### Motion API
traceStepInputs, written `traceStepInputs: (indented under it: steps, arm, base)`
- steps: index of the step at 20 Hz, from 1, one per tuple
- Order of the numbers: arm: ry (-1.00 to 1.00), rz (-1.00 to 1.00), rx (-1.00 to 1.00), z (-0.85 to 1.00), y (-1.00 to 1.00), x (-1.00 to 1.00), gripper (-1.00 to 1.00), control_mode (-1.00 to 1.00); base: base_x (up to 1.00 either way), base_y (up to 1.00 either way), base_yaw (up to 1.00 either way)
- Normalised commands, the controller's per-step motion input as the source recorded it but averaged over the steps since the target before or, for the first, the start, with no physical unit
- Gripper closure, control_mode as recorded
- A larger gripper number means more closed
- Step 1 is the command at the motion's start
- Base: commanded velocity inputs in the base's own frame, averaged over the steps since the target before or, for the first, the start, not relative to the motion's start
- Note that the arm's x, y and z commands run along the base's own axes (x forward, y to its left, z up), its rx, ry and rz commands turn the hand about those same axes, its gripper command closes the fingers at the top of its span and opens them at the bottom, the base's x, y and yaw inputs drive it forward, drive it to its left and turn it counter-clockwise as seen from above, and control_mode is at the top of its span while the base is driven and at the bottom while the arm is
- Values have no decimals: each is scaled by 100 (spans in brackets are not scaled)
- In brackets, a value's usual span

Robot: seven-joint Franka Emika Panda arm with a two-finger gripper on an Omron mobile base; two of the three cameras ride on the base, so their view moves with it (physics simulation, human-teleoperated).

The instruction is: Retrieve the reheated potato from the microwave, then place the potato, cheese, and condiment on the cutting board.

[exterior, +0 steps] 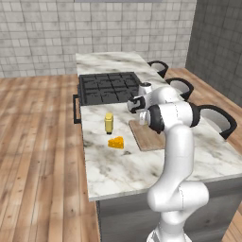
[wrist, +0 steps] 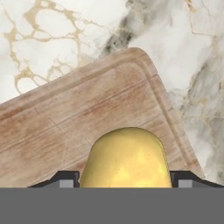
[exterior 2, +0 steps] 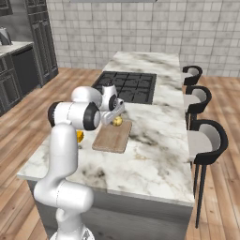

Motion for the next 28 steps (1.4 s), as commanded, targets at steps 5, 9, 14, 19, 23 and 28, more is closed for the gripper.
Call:
traceStepInputs:
  steps: [5,9,14,19,23,28]
  arm:
    - [0,-8,0,-28,-7,-41,100,-100]
    - [0,-6,0,-25,0,-34,100,-100]
    - [-1,-2,0,-37,0,-6,100,-100]
    - [0,0,0,-44,-1,-1,-100,-100]
    - [-1,0,0,-17,-5,-10,-100,-100]
    - [0,0,2,-1,0,-17,-100,-100]
  base:
    - [0,0,0]
    - [0,0,0]
    - [0,0,0]
    - [0,0,0]
    - [0,0,0]
    - [0,0,0]
